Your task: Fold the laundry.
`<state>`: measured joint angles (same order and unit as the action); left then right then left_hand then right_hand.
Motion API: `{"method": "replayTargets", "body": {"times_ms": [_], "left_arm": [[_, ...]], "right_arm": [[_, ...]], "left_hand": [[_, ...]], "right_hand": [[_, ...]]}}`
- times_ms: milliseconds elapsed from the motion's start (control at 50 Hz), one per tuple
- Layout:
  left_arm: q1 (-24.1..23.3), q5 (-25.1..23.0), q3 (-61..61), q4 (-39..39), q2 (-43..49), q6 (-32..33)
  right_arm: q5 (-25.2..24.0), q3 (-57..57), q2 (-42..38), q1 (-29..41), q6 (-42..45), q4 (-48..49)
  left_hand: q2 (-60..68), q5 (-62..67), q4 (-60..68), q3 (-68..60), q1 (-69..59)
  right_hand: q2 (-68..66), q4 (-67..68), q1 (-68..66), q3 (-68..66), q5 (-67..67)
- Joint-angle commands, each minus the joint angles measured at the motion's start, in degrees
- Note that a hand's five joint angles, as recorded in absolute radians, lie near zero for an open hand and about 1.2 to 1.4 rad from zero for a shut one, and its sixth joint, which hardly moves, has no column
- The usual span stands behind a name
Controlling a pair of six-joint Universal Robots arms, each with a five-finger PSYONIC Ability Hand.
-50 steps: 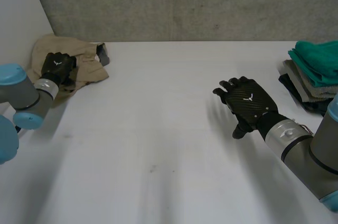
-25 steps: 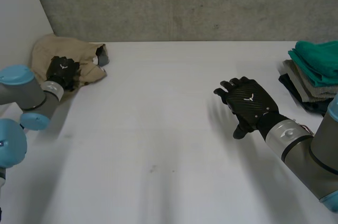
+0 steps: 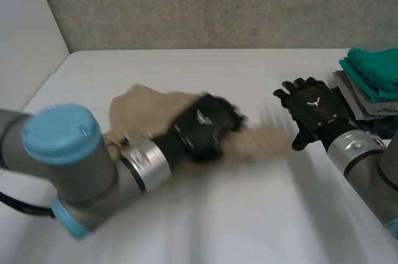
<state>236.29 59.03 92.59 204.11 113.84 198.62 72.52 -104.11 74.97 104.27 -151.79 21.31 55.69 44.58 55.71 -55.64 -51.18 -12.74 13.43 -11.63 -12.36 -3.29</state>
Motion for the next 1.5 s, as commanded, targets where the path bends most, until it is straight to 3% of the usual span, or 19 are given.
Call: {"method": "replayTargets", "body": {"times_ms": [20,220,380,500,700,920,1040,1140,1220,1500], "left_arm": [[-6.63,1.34,2.15,-1.17,0.69,0.10],[-1.72,18.02,1.98,-4.51,-7.92,-0.34],[4.87,28.32,3.82,-9.69,-12.41,-0.16],[9.27,28.16,5.58,-11.19,-12.24,0.10],[15.69,28.07,0.31,-10.14,-1.26,0.36],[19.64,28.07,4.07,-10.05,-2.56,-0.34],[19.56,26.67,8.39,-10.05,-6.17,-0.25],[18.77,19.65,11.29,-9.00,-7.49,-0.16],[19.03,16.65,10.77,-7.77,-6.70,0.01],[18.77,16.99,4.09,-4.78,4.20,0.89]], "right_arm": [[1.75,0.66,0.35,-1.70,-0.44,-0.13],[1.05,1.37,2.46,-1.79,-0.61,-3.28],[1.05,5.40,3.52,-1.00,-0.61,-20.24],[0.35,6.99,4.92,-0.47,-0.70,-30.88],[0.43,4.97,4.05,6.12,-0.79,-29.75],[0.61,16.03,-5.61,7.53,-9.13,-26.06],[-0.18,27.72,-14.66,9.11,-11.16,-32.46],[-2.03,34.14,-20.91,9.29,-11.60,-38.18],[-2.38,36.25,-23.46,9.38,-11.42,-38.98],[-1.50,43.72,-31.72,11.05,-10.81,-37.57]], "left_hand": [[-42.62,-41.50,-42.63,42.57,38.11],[-40.10,-38.98,-40.11,40.05,35.59],[-40.26,-39.15,-40.28,40.21,35.75],[-40.10,-38.98,-40.11,40.05,35.59],[-36.57,-35.46,-36.59,36.52,32.06],[-21.78,-20.66,-21.79,21.73,17.27],[-17.73,-16.61,-17.74,17.68,13.22],[-21.74,-20.62,-21.75,21.69,17.23],[-24.28,-23.17,-24.29,24.23,19.77],[-24.96,-23.85,-24.98,24.91,20.45]], "right_hand": [[2.74,-3.43,1.63,2.36,3.29],[2.74,-3.43,1.63,2.36,3.29],[2.74,-3.43,1.63,2.36,3.29],[2.74,-3.43,1.63,2.36,3.29],[2.74,-3.43,1.63,2.36,3.29],[-1.21,0.51,-2.32,-1.58,-0.66],[-2.39,1.70,-3.50,-2.76,-1.84],[-4.24,3.55,-5.35,-4.62,-3.69],[-4.41,3.72,-5.52,-4.78,-3.86],[-13.49,12.80,-14.60,-13.86,-12.94]]}}
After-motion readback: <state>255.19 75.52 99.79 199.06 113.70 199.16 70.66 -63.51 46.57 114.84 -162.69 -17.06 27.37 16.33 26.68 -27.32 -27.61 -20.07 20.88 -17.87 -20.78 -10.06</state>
